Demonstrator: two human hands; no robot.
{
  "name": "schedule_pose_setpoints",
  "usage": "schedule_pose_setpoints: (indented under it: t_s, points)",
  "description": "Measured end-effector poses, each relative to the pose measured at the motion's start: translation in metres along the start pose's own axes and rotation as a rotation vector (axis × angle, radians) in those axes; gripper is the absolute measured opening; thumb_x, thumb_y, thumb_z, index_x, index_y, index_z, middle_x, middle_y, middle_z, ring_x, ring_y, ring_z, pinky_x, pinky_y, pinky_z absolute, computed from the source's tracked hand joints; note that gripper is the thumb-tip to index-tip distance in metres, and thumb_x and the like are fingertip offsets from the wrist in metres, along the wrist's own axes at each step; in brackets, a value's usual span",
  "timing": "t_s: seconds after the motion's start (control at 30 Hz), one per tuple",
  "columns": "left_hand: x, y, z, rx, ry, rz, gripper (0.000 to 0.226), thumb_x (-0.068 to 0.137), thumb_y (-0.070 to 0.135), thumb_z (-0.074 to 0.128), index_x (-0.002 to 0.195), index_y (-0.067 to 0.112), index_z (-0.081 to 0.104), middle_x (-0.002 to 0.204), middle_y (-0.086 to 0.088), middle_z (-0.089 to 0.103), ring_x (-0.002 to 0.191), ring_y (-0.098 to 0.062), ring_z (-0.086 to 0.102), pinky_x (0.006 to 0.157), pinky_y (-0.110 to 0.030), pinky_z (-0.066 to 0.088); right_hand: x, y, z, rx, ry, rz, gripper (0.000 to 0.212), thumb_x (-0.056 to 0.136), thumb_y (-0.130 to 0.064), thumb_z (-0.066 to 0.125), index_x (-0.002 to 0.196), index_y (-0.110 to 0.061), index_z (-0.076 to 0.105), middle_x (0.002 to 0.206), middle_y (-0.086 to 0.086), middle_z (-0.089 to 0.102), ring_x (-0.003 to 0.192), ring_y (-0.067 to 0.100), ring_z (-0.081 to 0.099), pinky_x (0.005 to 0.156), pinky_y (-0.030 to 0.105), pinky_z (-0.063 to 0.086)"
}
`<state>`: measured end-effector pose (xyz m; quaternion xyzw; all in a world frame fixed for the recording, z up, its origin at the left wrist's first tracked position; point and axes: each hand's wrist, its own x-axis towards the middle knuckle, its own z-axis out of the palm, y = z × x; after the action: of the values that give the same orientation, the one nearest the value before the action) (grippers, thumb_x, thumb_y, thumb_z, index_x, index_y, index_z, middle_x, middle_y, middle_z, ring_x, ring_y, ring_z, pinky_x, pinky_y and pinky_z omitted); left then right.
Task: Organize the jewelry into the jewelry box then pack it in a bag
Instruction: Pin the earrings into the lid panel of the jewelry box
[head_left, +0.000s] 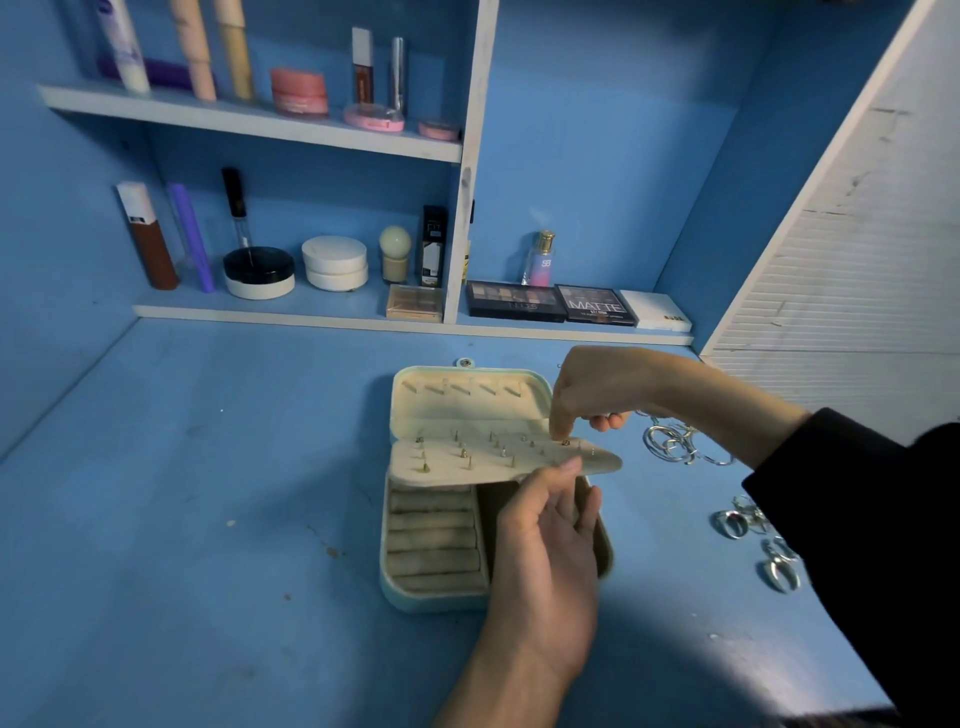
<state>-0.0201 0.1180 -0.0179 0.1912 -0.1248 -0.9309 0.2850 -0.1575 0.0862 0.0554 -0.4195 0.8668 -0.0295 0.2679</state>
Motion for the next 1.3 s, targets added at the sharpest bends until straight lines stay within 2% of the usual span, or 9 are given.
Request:
schedule_pose_setpoints:
  t_s: [0.1,0.2,0.27,0.47,0.63,0.7,0.83,0.97,1.3]
  points:
    - [0.000,0.000,-0.002,-0.004,-0.014,-0.014,0.019,0.061,0.011,0.064,0.078,0.018,0.069,0.096,-0.001,0.068,0.095,-0.014,0.060,0.093,-0.033,0.042,-0.007,0.007,-0.001,0.002,0.031,-0.081,0.020,0.080,-0.021,0.069,0.096,-0.009,0.069,0.058,-0.001,0.051,0.054,0.012,0.046,0.051,0.020,0.036]
    - [0.002,-0.001,-0.004,-0.026,-0.005,-0.019,0.017,0.060,0.011,0.066,0.076,0.017,0.068,0.091,-0.002,0.065,0.091,-0.014,0.060,0.092,-0.034,0.043,-0.022,0.017,-0.007,0.083,0.169,-0.237,0.005,0.084,-0.026,0.066,0.088,-0.024,0.066,0.066,-0.002,0.056,0.061,0.011,0.050,0.055,0.023,0.038]
    - [0.002,-0.001,-0.005,-0.027,-0.006,-0.016,0.019,0.061,0.011,0.066,0.079,0.017,0.067,0.093,-0.002,0.064,0.093,-0.014,0.059,0.094,-0.034,0.043,-0.038,0.023,-0.011,0.107,0.185,-0.395,0.006,0.084,-0.029,0.066,0.078,-0.030,0.064,0.071,0.000,0.059,0.066,0.011,0.050,0.064,0.031,0.043]
    - [0.003,-0.002,-0.007,-0.012,-0.043,-0.026,0.015,0.063,0.014,0.069,0.077,0.018,0.067,0.098,-0.001,0.064,0.101,-0.012,0.058,0.101,-0.034,0.040,-0.069,0.039,-0.002,-0.075,0.162,-0.560,0.019,0.071,-0.046,0.075,0.082,-0.032,0.066,0.074,-0.008,0.060,0.072,0.010,0.055,0.061,0.014,0.039]
    - [0.002,-0.001,-0.007,-0.003,-0.029,-0.026,0.028,0.060,0.014,0.074,0.087,0.018,0.069,0.107,-0.001,0.066,0.108,-0.014,0.057,0.102,-0.036,0.039,-0.068,0.044,0.004,-0.156,0.271,-0.668,0.016,0.074,-0.031,0.078,0.084,-0.028,0.066,0.072,-0.009,0.052,0.072,0.011,0.049,0.061,0.009,0.033]
    - [0.000,0.001,-0.003,0.014,-0.010,-0.021,0.032,0.065,0.009,0.074,0.096,0.018,0.070,0.111,0.001,0.069,0.112,-0.011,0.059,0.102,-0.035,0.041,-0.069,0.043,0.003,-0.157,0.296,-0.693,0.015,0.074,-0.029,0.078,0.082,-0.026,0.066,0.071,-0.007,0.051,0.070,0.011,0.048,0.062,0.008,0.033]
    - [-0.004,0.002,0.003,0.035,0.022,-0.005,0.047,0.067,0.021,0.067,0.114,0.017,0.066,0.115,0.002,0.069,0.116,-0.009,0.058,0.100,-0.033,0.043,-0.070,0.041,0.001,-0.151,0.330,-0.702,0.013,0.075,-0.030,0.076,0.080,-0.024,0.066,0.070,-0.004,0.051,0.066,0.014,0.048,0.069,-0.002,0.030]
    - [-0.004,0.002,0.004,0.056,0.040,-0.017,0.043,0.065,0.025,0.068,0.107,0.015,0.068,0.113,0.001,0.070,0.115,-0.008,0.057,0.099,-0.033,0.044,-0.068,0.042,-0.001,-0.155,0.347,-0.691,0.013,0.075,-0.033,0.075,0.080,-0.027,0.065,0.070,-0.009,0.050,0.068,0.012,0.048,0.060,0.015,0.036]
    - [-0.006,0.003,0.007,0.035,0.097,-0.019,0.054,0.061,0.024,0.069,0.113,0.012,0.066,0.119,0.001,0.067,0.120,-0.012,0.055,0.093,-0.031,0.047,-0.063,0.041,-0.010,-0.141,0.384,-0.670,0.012,0.075,-0.032,0.075,0.079,-0.026,0.065,0.068,-0.006,0.054,0.065,0.015,0.050,0.056,0.019,0.038]
